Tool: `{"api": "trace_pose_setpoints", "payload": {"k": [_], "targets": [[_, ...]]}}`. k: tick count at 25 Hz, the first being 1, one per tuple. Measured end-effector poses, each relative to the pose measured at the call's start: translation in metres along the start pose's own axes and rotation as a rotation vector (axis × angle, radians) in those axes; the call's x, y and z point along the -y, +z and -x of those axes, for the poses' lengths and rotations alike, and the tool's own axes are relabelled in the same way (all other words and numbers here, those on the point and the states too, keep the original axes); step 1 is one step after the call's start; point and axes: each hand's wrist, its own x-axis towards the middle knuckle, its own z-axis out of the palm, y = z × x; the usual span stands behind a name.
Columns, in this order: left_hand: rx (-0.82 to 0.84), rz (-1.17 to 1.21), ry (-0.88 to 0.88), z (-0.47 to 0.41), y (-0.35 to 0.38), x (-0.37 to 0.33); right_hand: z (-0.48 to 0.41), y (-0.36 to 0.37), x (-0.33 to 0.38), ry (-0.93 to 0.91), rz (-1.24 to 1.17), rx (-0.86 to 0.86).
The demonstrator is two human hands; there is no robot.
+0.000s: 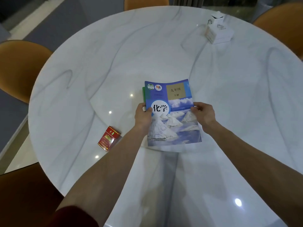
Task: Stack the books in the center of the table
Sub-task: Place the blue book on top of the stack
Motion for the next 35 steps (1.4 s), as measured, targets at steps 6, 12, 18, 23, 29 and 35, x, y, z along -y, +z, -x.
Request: {"api": "trace_pose_setpoints", "payload": {"k": [6, 12, 18, 23, 29, 35], "targets": [[-0.058, -0.312, 0.073, -0.035, 0.0, -0.004, -0.035, 0.018, 0.008, -0.019, 0.133, 0.027], [-0.049, -0.594, 0.176, -0.048, -0.003, 0.006, -0.045, 0.028, -0.008, -0.037, 0.247, 0.054], [-0.056, -0.734, 0.22, -0.059, -0.002, 0.006, -0.057, 0.034, -0.003, -0.078, 0.315, 0.031], [-0.033, -0.879, 0.202, -0.064, -0.005, 0.013, -0.061, 0.04, -0.004, -0.096, 0.436, 0.02], [-0.022, -0.897, 0.2, -0.065, -0.001, 0.019, -0.058, 0.041, -0.005, -0.109, 0.494, -0.005], [-0.031, -0.907, 0.209, -0.062, 0.0, 0.018, -0.058, 0.043, -0.001, -0.098, 0.513, -0.031]]}}
